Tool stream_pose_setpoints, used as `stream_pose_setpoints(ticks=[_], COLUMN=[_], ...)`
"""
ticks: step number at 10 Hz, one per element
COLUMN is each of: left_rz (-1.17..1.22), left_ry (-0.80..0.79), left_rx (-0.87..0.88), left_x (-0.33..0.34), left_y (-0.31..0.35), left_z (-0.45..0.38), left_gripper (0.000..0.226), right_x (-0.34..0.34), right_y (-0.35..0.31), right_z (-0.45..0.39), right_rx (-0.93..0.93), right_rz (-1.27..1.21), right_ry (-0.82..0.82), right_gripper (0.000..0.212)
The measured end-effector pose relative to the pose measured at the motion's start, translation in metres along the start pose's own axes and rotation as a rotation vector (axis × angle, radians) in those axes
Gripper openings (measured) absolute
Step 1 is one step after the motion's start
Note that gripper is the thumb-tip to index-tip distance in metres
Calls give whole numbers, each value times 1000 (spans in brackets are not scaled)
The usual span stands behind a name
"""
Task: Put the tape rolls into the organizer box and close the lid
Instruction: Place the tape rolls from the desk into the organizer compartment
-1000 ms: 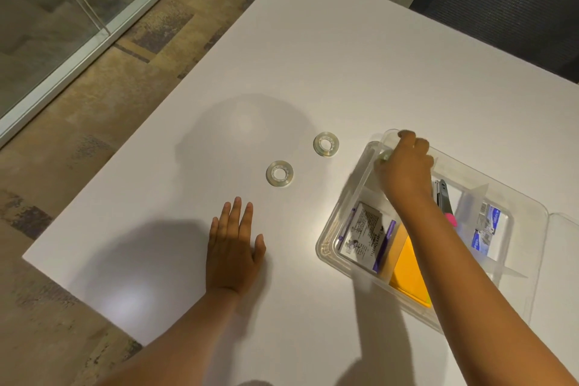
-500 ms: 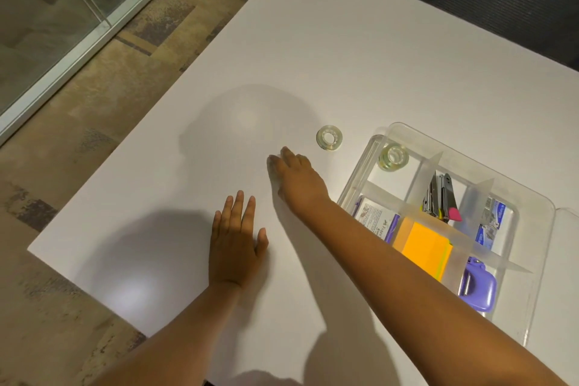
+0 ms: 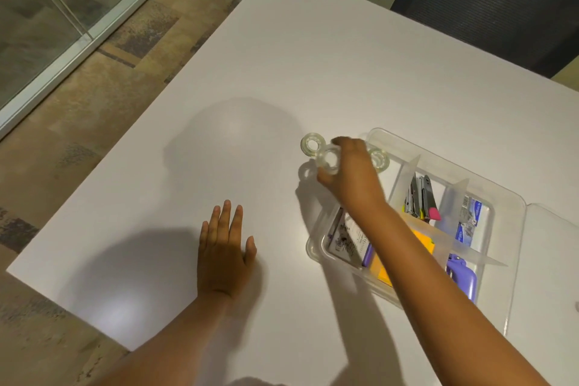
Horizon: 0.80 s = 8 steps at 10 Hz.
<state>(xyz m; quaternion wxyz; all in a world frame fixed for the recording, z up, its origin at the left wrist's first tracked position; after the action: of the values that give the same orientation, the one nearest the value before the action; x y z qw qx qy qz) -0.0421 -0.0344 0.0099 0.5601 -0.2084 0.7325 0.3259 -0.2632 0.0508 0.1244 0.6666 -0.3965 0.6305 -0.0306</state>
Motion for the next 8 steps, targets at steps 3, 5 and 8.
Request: stream_pose_setpoints(ticks=[3, 5, 8], left_rz=[22, 18, 23], left_ry=[-6, -15, -1], left_rx=[-9, -13, -10], left_x=[-1, -1, -1], left_y=[0, 0, 0], left_z=[-1, -1, -1], left_gripper=[59, 59, 59], right_x=[-37, -22, -15], right_y=[76, 78, 81], right_z=[-5, -4, -8], right_rx=[317, 433, 566], right_rz=[148, 208, 246], right_ry=[16, -73, -139], right_gripper=[57, 63, 74])
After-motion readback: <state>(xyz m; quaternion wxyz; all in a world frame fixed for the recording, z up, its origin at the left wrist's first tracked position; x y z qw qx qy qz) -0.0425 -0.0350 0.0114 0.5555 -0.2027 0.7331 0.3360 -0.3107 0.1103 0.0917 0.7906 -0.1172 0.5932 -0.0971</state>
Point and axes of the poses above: each hand's wrist, its own z-axis away from the middle knuckle, its own x-axis out of the palm, y = z × x, the point moved 5 cm from there along -z, towards the middle knuckle, and after that the axes turned 15 degrees about y, right-handed, at the moved point
